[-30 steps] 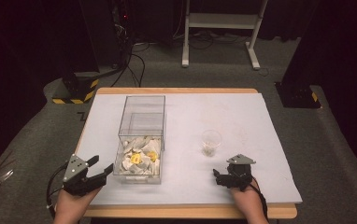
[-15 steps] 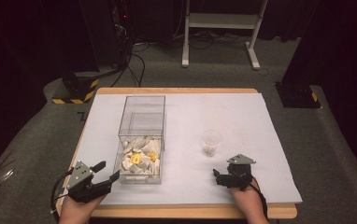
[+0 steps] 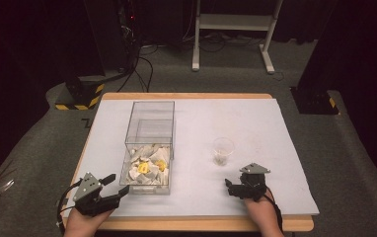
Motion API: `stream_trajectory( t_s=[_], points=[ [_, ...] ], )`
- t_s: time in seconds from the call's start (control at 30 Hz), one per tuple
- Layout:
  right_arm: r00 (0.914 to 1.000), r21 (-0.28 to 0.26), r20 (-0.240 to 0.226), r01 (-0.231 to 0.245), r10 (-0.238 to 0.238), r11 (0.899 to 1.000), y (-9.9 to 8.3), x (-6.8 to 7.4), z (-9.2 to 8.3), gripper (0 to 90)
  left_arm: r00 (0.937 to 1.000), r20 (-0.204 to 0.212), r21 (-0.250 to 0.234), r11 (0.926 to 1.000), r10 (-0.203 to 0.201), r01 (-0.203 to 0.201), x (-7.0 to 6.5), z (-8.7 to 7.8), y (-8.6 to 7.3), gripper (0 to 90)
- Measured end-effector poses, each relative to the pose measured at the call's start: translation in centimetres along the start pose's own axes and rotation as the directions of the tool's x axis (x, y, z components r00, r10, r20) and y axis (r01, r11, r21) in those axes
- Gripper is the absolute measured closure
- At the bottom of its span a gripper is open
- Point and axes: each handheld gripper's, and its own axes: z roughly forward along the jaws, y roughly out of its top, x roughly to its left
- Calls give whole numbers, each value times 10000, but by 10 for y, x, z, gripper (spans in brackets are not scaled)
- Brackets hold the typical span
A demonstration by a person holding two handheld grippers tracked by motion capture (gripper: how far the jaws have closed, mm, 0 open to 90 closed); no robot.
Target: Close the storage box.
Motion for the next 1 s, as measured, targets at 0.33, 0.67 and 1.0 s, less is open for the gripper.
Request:
stream_trajectory(
  t_s=[0.33,0.67,1.0],
  points=[
    [10000,2,1,-2,2,10000,0,0,0,131,9996,-134,269,9993,261,-257,-4,8,-4,324],
    [10000,-4,5,4,-4,10000,0,0,0,131,9986,-447,107,9996,267,-263,-6,10,-4,351],
    [10000,-5,9,11,-11,10000,0,0,0,131,9961,-884,-230,9997,-23,3,-3,16,-6,346]
  ],
)
